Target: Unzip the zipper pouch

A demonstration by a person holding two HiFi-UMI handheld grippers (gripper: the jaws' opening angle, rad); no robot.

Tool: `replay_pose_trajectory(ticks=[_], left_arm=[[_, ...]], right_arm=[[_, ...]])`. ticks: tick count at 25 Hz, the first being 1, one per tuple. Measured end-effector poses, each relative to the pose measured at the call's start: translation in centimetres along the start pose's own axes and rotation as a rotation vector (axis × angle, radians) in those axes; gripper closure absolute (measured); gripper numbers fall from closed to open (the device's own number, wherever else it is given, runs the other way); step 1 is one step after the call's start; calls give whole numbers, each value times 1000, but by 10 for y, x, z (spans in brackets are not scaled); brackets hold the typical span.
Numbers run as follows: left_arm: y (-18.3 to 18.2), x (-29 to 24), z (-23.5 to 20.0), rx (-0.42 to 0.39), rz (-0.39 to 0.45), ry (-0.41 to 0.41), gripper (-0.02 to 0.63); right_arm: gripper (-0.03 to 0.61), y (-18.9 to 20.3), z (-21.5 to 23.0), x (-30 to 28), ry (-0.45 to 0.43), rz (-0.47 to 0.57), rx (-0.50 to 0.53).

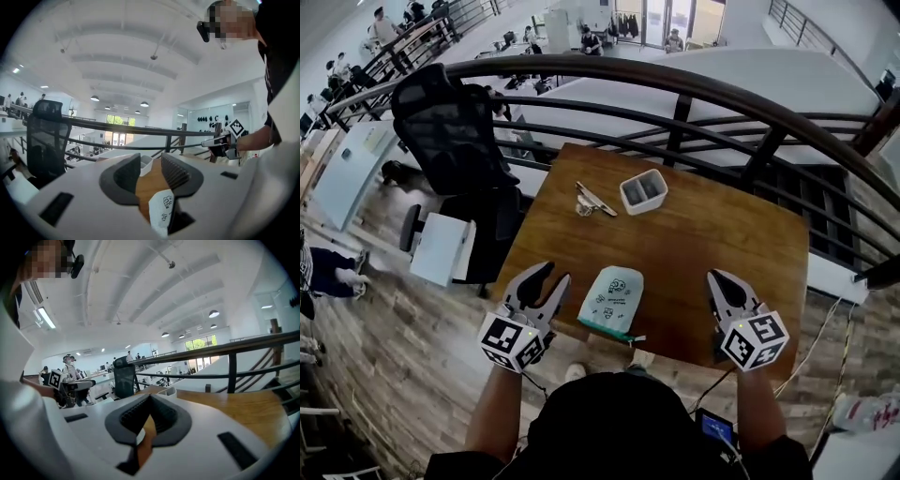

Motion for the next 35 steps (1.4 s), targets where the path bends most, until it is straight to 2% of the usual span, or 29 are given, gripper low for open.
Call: replay_pose_trajectory(ticks=[8,13,18,22,28,32,35], left_arm=[[-12,80,-25,-34,32,14,500],[-7,116,-31,-47,29,19,533],[6,140,-35,-63,-7,7,585],[6,156,-31,-51,13,29,595],[-2,172,-9,-47,52,58,597],[-2,172,3,-49,60,39,597],[-3,168,15,-46,57,25,597]], right_arm=[[581,-9,-64,42,146,119,-27],[583,1,-103,63,198,154,-26],[583,14,-138,87,243,196,-22],[583,20,-159,112,281,225,8],[583,25,-172,145,310,245,36],[586,26,-165,150,303,244,78],[586,24,-156,155,286,253,71]])
Point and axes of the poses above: the fingertips, and each gripper's own axes: x backward along the fingers, z to its right, y out of its underside, the point moved 5 cm from there along x, backward along the fingers, and after that the axes turned 11 degrees about y, right-handed, at the moved point
